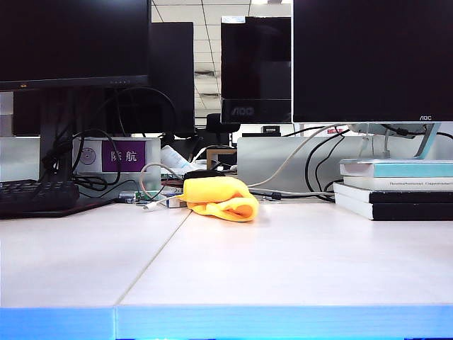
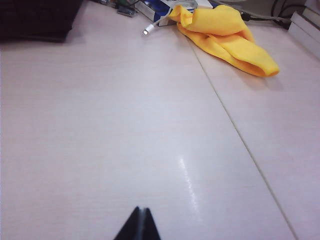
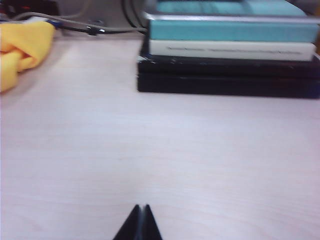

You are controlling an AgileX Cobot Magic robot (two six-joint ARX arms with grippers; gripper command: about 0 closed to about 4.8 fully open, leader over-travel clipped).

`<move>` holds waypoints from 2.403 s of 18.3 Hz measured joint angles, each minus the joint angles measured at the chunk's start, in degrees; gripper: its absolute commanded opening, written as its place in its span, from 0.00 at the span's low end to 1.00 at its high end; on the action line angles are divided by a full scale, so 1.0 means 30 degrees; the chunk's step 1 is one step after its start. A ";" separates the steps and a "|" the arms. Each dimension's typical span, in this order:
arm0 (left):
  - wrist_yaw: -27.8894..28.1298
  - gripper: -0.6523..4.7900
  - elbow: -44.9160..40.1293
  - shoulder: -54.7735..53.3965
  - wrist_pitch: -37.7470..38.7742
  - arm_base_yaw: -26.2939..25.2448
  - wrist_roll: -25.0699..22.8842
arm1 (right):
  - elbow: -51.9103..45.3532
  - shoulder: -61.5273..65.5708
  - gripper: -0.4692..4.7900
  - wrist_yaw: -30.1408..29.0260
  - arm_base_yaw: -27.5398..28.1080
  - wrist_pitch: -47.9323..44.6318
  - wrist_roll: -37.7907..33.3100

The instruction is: Wipe the table from back to front using the rag.

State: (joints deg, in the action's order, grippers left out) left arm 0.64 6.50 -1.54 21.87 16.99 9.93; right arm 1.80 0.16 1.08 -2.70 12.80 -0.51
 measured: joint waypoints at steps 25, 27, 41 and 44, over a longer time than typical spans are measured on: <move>0.1916 0.11 0.0000 0.0007 0.0073 -0.1202 -0.1909 | 0.0015 0.0000 0.09 0.0000 0.0313 0.0415 0.0000; 0.2171 0.11 0.0000 0.0044 0.0080 -0.2630 -0.3155 | 0.0015 0.0000 0.09 0.0000 0.0313 0.0415 0.0000; -0.0175 0.11 -0.1501 0.0437 -0.2805 -0.6266 -0.5610 | 0.0015 0.0000 0.09 0.0022 0.0313 0.0415 0.0000; -0.0175 0.11 -0.1501 0.0437 -0.2805 -0.6266 -0.5610 | 0.0022 0.0000 0.09 0.0066 0.0313 0.0415 0.0000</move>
State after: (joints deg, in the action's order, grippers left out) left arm 0.12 2.00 -0.23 13.45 -1.80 -6.90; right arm 1.87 0.16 1.28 -1.76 14.04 -0.51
